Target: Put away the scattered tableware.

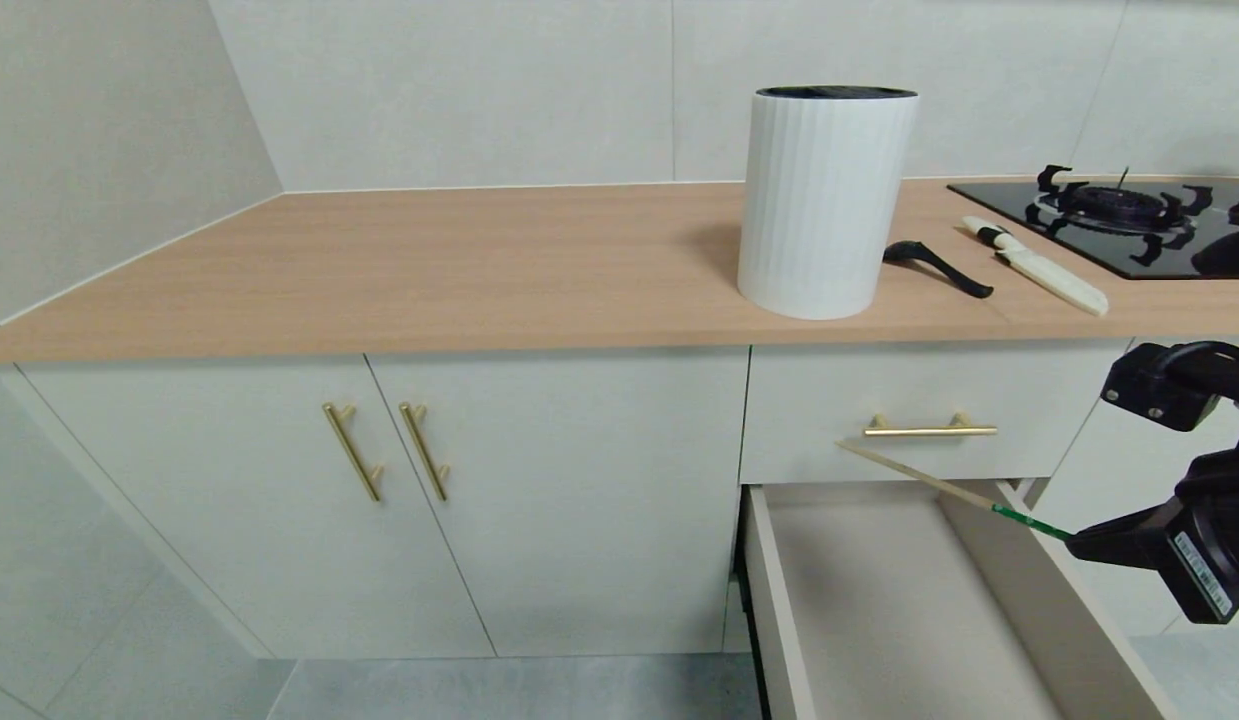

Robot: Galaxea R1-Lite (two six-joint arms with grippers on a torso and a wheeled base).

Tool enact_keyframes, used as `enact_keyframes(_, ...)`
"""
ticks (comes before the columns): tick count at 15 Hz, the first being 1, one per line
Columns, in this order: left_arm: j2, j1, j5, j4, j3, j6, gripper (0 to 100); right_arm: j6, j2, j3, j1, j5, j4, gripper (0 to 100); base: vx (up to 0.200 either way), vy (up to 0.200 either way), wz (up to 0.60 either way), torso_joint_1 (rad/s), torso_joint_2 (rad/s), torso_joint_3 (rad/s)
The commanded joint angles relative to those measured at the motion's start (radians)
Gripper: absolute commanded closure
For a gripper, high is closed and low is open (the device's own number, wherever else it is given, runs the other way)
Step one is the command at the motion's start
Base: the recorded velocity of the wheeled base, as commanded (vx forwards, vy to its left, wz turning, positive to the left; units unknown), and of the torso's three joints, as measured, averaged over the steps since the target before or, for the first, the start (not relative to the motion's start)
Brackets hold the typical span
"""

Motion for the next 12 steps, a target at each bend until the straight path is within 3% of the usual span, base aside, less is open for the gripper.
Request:
enact_keyframes(1,0.002,0.0,0.0,0.0,0.0,0.0,0,-0.001,0.016,-0.001,0.002,0.0,0.0,100,0.0,0.0,0.0,-0.163,0.47,0.3)
enact_keyframes(7,0.002,0.0,0.0,0.0,0.0,0.0,0,-0.002,0.04,0.002,0.002,0.0,-0.002,100,0.0,0.0,0.0,-0.126,0.43,0.295)
enact_keyframes(12,0.002,0.0,0.0,0.0,0.0,0.0,0,-0.002,0.079,0.002,0.003,0.0,-0.003,100,0.0,0.0,0.0,-0.016,0.06,0.042)
